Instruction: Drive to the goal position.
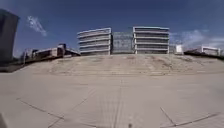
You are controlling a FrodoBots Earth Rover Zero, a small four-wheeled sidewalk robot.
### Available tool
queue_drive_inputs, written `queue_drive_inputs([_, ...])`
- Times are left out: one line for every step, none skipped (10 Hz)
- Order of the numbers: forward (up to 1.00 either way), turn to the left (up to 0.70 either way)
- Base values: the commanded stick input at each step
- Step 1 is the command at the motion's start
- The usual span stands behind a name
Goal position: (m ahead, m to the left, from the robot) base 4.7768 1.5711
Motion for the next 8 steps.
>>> queue_drive_inputs([0.70, 0.33])
queue_drive_inputs([0.70, 0.32])
queue_drive_inputs([0.70, 0.32])
queue_drive_inputs([0.70, 0.31])
queue_drive_inputs([0.70, 0.31])
queue_drive_inputs([0.70, 0.31])
queue_drive_inputs([0.70, 0.31])
queue_drive_inputs([0.70, 0.31])
